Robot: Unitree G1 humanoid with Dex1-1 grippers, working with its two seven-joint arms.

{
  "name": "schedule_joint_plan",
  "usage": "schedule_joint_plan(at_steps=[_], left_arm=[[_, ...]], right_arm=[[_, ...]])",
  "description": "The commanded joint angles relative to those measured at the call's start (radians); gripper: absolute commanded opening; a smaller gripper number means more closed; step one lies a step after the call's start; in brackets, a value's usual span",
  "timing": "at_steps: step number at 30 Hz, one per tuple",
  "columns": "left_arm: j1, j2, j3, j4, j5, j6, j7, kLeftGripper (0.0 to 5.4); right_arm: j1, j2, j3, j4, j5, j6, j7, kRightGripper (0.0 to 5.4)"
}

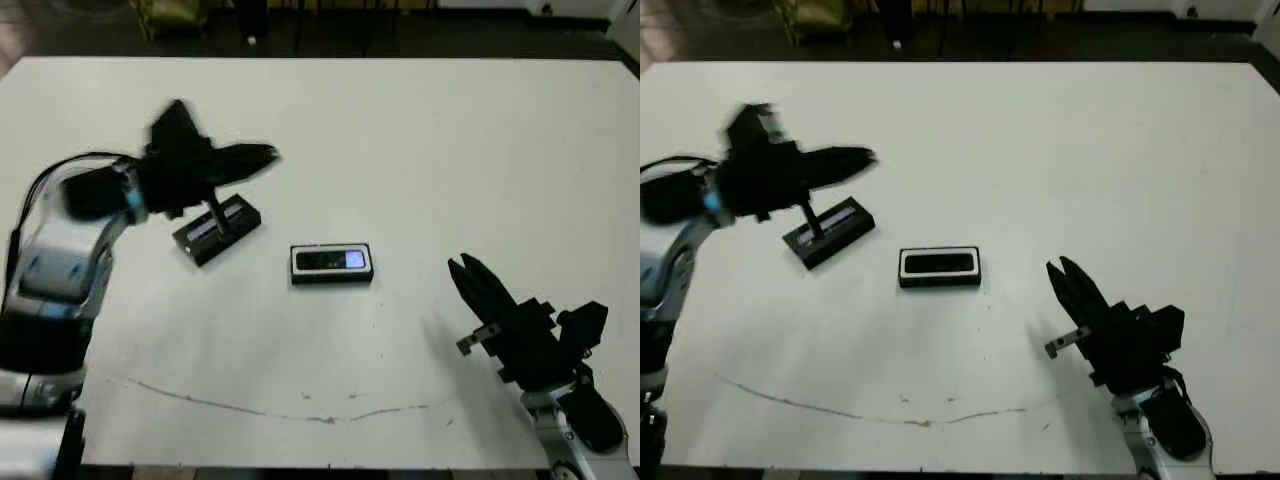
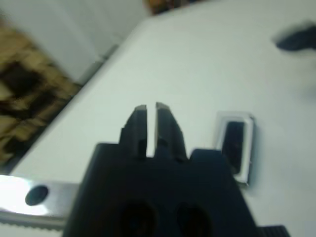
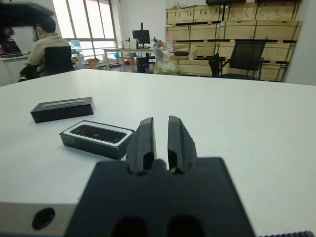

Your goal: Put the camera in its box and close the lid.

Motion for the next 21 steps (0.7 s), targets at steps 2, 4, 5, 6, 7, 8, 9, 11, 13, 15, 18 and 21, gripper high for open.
schedule_joint_plan(at_steps=[2,4,5,6,7,8,9,11,13,15,18,21], left_arm=[[0.133,-0.007,0.084,-0.127,0.008,0.069,0.157,0.00],[0.175,0.000,0.107,-0.161,0.015,0.104,0.208,0.22],[0.198,-0.002,0.115,-0.176,0.029,0.116,0.240,0.36],[0.219,-0.004,0.119,-0.185,0.044,0.122,0.268,0.58],[0.238,-0.004,0.121,-0.190,0.058,0.120,0.289,0.82],[0.255,-0.004,0.121,-0.193,0.068,0.118,0.306,1.06],[0.271,-0.001,0.121,-0.194,0.074,0.118,0.316,1.30],[0.298,0.022,0.115,-0.186,0.086,0.112,0.312,1.79],[0.318,0.054,0.103,-0.157,0.096,0.093,0.286,2.26],[0.327,0.086,0.087,-0.115,0.106,0.063,0.258,2.75],[0.317,0.120,0.069,-0.031,0.098,0.006,0.201,3.49],[0.288,0.147,0.047,0.065,0.078,-0.047,0.127,4.23]], right_arm=[[0.005,-0.001,-0.001,0.033,0.000,-0.015,0.013,0.02],[0.003,-0.001,-0.001,0.038,-0.002,-0.021,0.014,0.00],[0.003,-0.001,-0.001,0.037,-0.001,-0.018,0.012,0.00],[0.002,-0.001,-0.002,0.039,0.001,-0.020,0.014,0.00],[0.001,-0.001,-0.002,0.038,0.003,-0.014,0.012,0.00],[-0.001,0.000,-0.001,0.042,0.002,-0.022,0.014,0.00],[-0.003,0.001,-0.001,0.047,0.001,-0.028,0.016,0.00],[-0.004,0.001,-0.001,0.049,-0.001,-0.032,0.017,0.00],[-0.001,0.000,-0.003,0.041,-0.005,-0.022,0.009,0.00],[-0.001,-0.003,-0.004,0.038,-0.004,-0.023,0.010,0.00],[-0.005,-0.002,-0.006,0.053,0.002,-0.044,0.025,0.00],[-0.006,-0.002,-0.005,0.051,0.003,-0.035,0.021,0.00]])
